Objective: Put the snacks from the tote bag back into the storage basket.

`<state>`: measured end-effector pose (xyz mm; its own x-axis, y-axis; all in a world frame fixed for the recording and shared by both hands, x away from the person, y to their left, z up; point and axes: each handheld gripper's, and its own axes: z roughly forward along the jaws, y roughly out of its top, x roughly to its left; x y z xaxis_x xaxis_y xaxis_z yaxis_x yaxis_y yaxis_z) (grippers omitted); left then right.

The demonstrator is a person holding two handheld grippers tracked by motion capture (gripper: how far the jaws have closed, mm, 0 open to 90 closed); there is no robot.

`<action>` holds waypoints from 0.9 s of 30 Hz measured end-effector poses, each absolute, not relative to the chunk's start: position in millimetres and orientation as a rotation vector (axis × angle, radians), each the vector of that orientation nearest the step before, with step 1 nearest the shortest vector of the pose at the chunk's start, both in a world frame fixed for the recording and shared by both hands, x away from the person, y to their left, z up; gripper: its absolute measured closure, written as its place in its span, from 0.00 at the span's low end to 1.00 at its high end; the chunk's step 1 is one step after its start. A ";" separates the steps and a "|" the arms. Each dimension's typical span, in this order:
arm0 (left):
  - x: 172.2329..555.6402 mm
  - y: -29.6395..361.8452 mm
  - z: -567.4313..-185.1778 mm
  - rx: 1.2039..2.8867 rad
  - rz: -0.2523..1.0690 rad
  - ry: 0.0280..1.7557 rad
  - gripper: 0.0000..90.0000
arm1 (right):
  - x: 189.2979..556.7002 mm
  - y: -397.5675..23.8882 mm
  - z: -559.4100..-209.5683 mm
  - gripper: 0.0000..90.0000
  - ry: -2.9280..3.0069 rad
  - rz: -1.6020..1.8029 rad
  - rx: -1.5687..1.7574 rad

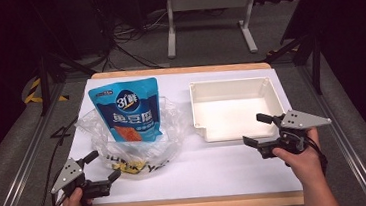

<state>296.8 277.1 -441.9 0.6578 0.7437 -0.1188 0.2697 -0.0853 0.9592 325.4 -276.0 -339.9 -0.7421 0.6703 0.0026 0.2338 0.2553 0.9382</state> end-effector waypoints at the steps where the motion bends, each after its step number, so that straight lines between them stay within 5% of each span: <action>1: 296.8 277.1 -441.9 1.656 0.485 0.840 0.00 | 326.2 -275.2 -337.7 0.13 2.141 1.487 0.817; 27: 295.9 274.0 -441.8 1.653 0.485 0.828 0.00 | 360.1 -225.5 -297.9 0.07 2.186 1.549 0.688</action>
<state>295.9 274.0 -441.8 0.6636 0.7391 -0.1154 0.2608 -0.0840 0.9617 360.1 -225.5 -297.9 -0.8110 0.5847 -0.0207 0.1742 0.2751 0.9455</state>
